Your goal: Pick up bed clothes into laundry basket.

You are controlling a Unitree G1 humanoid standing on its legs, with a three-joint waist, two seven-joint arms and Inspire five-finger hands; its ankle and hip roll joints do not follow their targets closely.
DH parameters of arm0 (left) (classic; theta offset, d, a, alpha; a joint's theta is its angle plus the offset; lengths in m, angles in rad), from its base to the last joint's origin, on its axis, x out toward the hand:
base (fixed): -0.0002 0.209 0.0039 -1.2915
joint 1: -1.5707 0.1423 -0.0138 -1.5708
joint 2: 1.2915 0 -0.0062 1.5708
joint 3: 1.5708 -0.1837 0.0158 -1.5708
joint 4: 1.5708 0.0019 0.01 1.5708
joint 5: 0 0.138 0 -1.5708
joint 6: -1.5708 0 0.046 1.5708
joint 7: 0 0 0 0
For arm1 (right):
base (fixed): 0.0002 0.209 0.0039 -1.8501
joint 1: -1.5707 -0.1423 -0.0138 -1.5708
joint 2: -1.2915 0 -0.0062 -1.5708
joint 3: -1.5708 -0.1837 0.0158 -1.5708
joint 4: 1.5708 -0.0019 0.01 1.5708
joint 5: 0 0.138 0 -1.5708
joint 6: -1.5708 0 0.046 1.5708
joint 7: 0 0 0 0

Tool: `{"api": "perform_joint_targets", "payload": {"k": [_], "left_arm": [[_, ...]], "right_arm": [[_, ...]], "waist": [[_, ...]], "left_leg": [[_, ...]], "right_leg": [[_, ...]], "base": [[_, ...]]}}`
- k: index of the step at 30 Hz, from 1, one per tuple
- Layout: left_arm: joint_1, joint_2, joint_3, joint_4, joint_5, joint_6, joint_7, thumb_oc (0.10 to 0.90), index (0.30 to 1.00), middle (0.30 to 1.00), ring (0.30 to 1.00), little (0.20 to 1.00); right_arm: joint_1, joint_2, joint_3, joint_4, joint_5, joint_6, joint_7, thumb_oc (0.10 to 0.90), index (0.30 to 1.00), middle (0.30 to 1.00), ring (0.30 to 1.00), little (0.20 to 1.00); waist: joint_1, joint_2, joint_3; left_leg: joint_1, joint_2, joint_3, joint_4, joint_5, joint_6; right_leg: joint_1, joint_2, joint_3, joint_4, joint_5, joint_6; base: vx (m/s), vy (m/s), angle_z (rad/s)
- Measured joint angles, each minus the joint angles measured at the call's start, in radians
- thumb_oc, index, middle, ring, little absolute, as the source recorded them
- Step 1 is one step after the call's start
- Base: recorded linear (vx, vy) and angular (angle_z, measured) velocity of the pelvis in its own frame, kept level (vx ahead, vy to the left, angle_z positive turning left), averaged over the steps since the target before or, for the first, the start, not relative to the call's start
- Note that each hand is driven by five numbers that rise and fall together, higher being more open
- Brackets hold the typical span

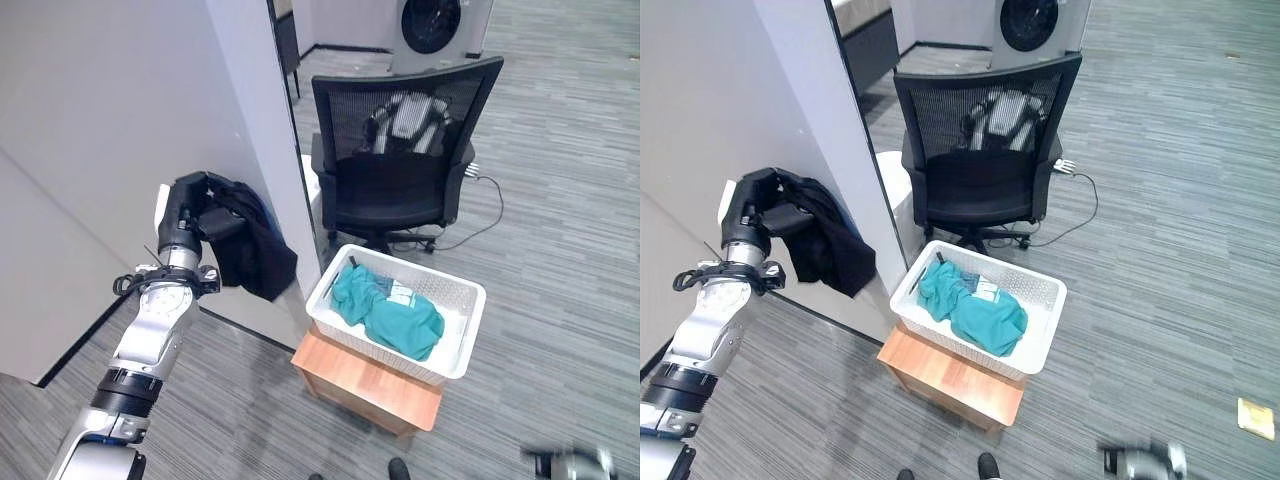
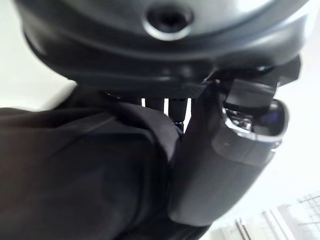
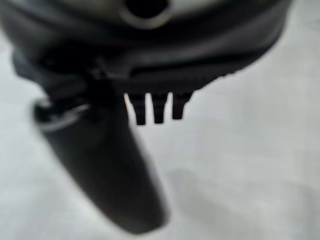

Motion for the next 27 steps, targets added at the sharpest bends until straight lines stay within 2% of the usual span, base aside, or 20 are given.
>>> {"api": "perform_joint_targets", "payload": {"k": [3,4,9,17,18,20,22,23,24,25,26,27], "left_arm": [[-0.02,0.005,-0.042,0.01,-0.051,0.0,0.021,0.4,0.3,0.3,0.3,0.3],[-0.04,0.009,-0.084,0.011,-0.087,0.0,0.036,0.4,0.3,0.3,0.3,0.3],[-0.094,0.007,-0.151,0.011,-0.191,0.0,0.069,0.4,0.3,0.3,0.3,0.3],[-0.134,-0.003,-0.243,0.009,-0.387,-0.033,0.117,0.4,0.3,0.3,0.3,0.3],[-0.136,-0.064,-0.275,0.011,-0.449,-0.07,0.161,0.4,0.3,0.3,0.3,0.3],[-0.136,-0.128,-0.298,0.011,-0.46,-0.102,0.188,0.4,0.3,0.3,0.3,0.3],[-0.148,-0.191,-0.337,0.01,-0.459,-0.107,0.193,0.4,0.3,0.3,0.3,0.3],[-0.196,-0.231,-0.412,0.01,-0.438,-0.071,0.189,0.4,0.3,0.3,0.3,0.3],[-0.224,-0.254,-0.447,0.011,-0.428,-0.055,0.184,0.4,0.3,0.3,0.3,0.3],[-0.301,-0.363,-0.498,0.064,-0.37,-0.025,0.168,0.4,0.3,0.3,0.3,0.3],[-0.407,-0.446,-0.557,0.091,-0.318,0.022,0.143,0.4,0.3,0.3,0.3,0.3],[-0.458,-0.485,-0.572,0.106,-0.282,0.03,0.12,0.4,0.3,0.3,0.3,0.3]], "right_arm": [[0.047,0.043,0.001,0.008,0.021,0.0,0.031,0.8,0.9,0.9,0.9,0.9],[0.067,0.055,-0.002,0.008,0.039,-0.01,0.042,0.8,0.9,0.9,0.9,0.9],[0.084,0.103,0.024,-0.001,0.074,-0.046,0.061,0.8,0.9,0.9,0.9,0.9],[0.07,0.168,0.112,-0.065,0.095,-0.052,0.075,0.8,0.9,0.9,0.9,0.9],[0.048,0.178,0.168,-0.102,0.089,-0.055,0.062,0.8,0.9,0.9,0.9,0.9],[0.031,0.187,0.2,-0.124,0.074,-0.058,0.054,0.8,0.9,0.9,0.9,0.9],[0.007,0.194,0.237,-0.126,0.057,-0.062,0.054,0.8,0.9,0.9,0.9,0.9],[-0.02,0.207,0.247,-0.148,0.041,-0.064,0.051,0.8,0.9,0.9,0.9,0.9],[-0.032,0.216,0.257,-0.166,0.035,-0.066,0.052,0.8,0.9,0.9,0.9,0.9],[-0.051,0.234,0.306,-0.199,0.013,-0.07,0.049,0.8,0.9,0.9,0.9,0.9],[-0.078,0.269,0.327,-0.201,-0.015,-0.077,0.046,0.8,0.9,0.9,0.9,0.9],[-0.083,0.279,0.344,-0.206,-0.02,-0.078,0.046,0.8,0.9,0.9,0.9,0.9]], "waist": [[-0.024,0.001,0.001],[-0.027,0.001,0.0],[-0.038,-0.005,-0.002],[-0.035,-0.038,-0.018],[-0.037,-0.054,-0.027],[-0.034,-0.064,-0.028],[-0.037,-0.072,-0.03],[-0.061,-0.077,-0.033],[-0.073,-0.08,-0.036],[-0.101,-0.086,-0.039],[-0.166,-0.087,-0.041],[-0.187,-0.086,-0.042]], "left_leg": [[-0.005,-0.006,0.007,-0.004,-0.012,0.008],[-0.01,-0.014,0.018,-0.004,-0.013,0.009],[-0.03,-0.04,0.042,0.0,0.002,0.02],[-0.029,-0.066,0.058,0.0,0.014,0.037],[-0.031,-0.075,0.057,0.0,0.012,0.037],[-0.035,-0.08,0.056,0.001,0.015,0.041],[-0.037,-0.085,0.057,0.001,0.017,0.047],[-0.045,-0.091,0.061,0.0,0.018,0.051],[-0.049,-0.093,0.067,0.0,0.015,0.054],[-0.056,-0.095,0.087,0.001,0.018,0.062],[-0.051,-0.095,0.116,0.001,0.018,0.064],[-0.048,-0.094,0.116,0.001,0.017,0.065]], "right_leg": [[-0.012,-0.008,0.009,0.0,0.0,-0.002],[-0.015,-0.019,0.009,0.0,0.0,0.002],[-0.03,-0.044,0.033,0.0,0.011,0.021],[-0.027,-0.075,0.035,0.0,0.013,0.044],[-0.027,-0.083,0.035,0.001,0.012,0.048],[-0.029,-0.088,0.035,0.004,0.01,0.052],[-0.037,-0.094,0.035,0.02,0.003,0.061],[-0.053,-0.1,0.042,0.034,-0.002,0.069],[-0.061,-0.101,0.048,0.033,-0.002,0.069],[-0.077,-0.102,0.067,0.033,0.0,0.072],[-0.076,-0.101,0.092,0.02,0.02,0.069],[-0.074,-0.101,0.098,0.013,0.022,0.067]], "base": [[0.01,0.028,-0.01],[-0.01,0.014,0.04],[-0.02,0.022,0.09],[-0.01,0.017,0.02],[-0.02,0.029,0.07],[0.0,0.013,0.11],[0.0,0.001,0.05],[0.0,0.003,-0.12],[0.0,0.008,-0.35],[0.0,0.003,-0.63],[0.0,0.002,-0.69],[-0.01,-0.008,-0.59]]}}
